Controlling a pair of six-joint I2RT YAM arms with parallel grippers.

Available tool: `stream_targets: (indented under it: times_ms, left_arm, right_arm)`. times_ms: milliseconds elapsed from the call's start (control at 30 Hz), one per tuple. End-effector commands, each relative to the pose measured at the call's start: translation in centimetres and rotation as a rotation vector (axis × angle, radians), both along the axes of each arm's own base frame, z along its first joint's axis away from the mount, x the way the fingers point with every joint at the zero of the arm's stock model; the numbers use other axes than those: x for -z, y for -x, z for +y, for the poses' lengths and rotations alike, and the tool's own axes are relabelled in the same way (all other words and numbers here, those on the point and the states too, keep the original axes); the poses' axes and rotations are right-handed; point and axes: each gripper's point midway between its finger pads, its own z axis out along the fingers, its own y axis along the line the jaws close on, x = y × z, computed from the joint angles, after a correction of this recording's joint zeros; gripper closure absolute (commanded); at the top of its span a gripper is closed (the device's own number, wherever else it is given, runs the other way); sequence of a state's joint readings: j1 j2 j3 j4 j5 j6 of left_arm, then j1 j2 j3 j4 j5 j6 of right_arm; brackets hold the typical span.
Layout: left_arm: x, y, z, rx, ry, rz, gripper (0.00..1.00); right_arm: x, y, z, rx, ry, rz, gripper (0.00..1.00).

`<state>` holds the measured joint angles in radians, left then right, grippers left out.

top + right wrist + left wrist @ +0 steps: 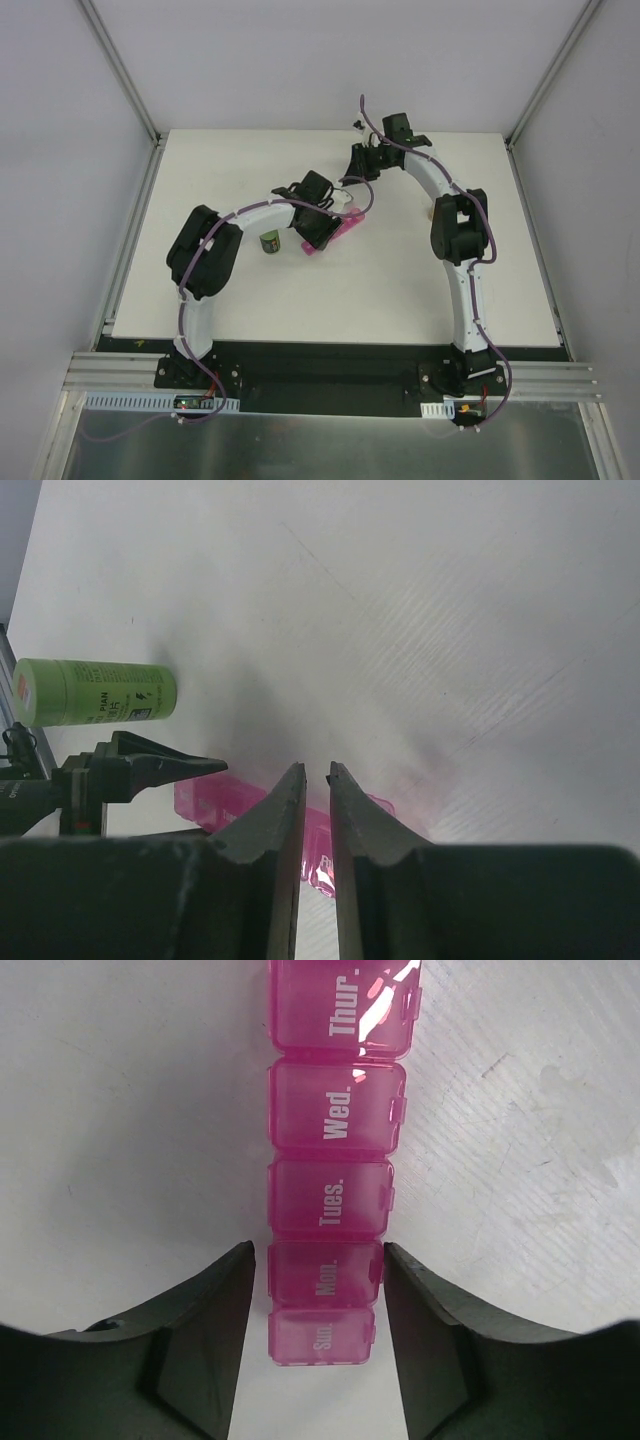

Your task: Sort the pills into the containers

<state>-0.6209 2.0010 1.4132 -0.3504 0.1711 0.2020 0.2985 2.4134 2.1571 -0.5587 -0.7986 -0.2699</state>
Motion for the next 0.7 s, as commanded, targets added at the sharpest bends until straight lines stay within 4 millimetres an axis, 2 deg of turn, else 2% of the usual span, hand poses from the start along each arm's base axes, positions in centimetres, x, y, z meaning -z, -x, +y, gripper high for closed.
stream_targets:
  times_ms: [0, 300, 500, 667]
  left_arm:
    - [-0.3, -0.5, 0.0, 0.002, -0.016, -0.013, 0.52]
    - [0.2, -0.3, 0.3, 0.008, -0.049, -0.021, 0.73]
    - [0.7, 0.5, 0.3, 0.049, -0.07, -0.022, 0.75]
    - [0.9, 0.8, 0.3, 0.071, -0.077, -0.021, 0.75]
  right_arm:
    - [-1.3, 0.2, 0.4, -0.006, -0.042, 0.0, 0.82]
    - [-1.1, 0.4, 0.8, -0.017, -0.05, 0.01, 0.82]
    - [-1.4, 0.1, 1.4, -0.017, -0.055, -0.001, 0.82]
    - [0.6, 0.3, 1.1, -0.027, -0.019, 0.027, 0.82]
